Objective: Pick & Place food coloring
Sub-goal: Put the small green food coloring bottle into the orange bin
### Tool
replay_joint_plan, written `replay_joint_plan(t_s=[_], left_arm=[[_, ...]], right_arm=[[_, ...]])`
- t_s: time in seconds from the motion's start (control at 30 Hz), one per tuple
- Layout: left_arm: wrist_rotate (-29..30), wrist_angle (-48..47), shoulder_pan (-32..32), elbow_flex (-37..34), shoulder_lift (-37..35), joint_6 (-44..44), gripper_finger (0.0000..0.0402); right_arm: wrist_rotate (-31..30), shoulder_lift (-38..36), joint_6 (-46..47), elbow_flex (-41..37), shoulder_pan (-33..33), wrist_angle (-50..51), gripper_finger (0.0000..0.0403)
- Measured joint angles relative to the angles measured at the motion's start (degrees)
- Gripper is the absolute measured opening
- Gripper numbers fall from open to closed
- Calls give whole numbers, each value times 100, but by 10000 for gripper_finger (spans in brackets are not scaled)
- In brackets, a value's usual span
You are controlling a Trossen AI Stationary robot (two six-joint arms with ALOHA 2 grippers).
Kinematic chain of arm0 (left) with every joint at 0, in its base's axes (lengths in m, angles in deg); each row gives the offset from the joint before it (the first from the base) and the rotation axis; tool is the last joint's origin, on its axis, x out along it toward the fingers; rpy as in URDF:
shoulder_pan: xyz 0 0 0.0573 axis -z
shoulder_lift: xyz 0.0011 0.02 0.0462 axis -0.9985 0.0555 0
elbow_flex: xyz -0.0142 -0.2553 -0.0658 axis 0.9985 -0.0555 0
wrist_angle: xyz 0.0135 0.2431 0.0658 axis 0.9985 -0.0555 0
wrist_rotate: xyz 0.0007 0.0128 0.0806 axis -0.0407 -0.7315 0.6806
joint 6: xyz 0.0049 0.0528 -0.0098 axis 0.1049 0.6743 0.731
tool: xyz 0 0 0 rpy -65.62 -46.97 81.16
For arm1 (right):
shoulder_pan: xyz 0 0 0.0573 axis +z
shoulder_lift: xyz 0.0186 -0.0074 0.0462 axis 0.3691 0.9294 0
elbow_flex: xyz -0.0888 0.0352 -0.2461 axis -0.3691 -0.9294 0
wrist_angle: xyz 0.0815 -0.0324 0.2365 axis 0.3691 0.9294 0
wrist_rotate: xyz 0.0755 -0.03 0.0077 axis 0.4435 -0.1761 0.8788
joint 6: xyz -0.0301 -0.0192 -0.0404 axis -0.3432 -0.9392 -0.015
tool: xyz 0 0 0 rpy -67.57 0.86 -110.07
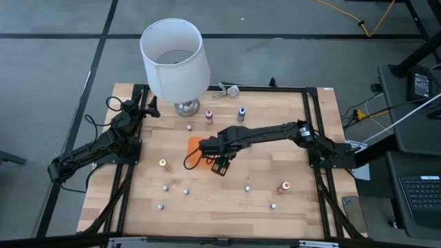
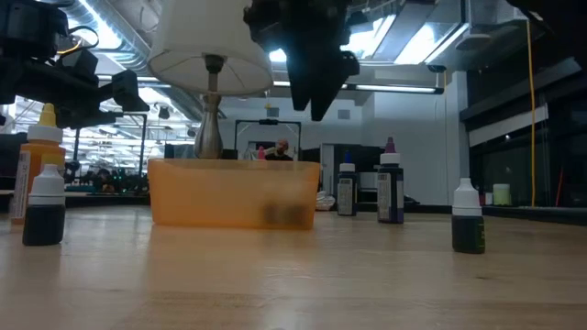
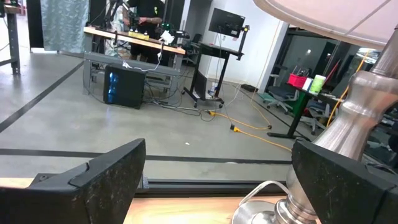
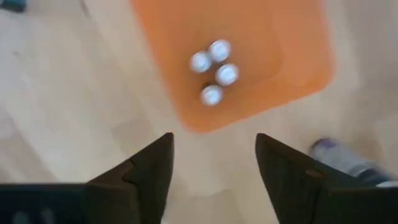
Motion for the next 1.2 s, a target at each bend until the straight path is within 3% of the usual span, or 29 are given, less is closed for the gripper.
replay_joint_plan(t_s=[0.23,0.6,0.97,1.2], left_arm=[[0,1,-2,0,0,0,391],[0,2,0,1,0,0,391],[0,1,-2,-1,0,0,391],[0,0,-1,-1,0,0,391]], right_arm=[[166,-20,850,-24,608,216,254],[-36,-23,1169,-105,1391,213,255],[-170,-744,1635,-2259,1743,-889,255],[-196,-882,1785,-3064,1751,-1290,255]])
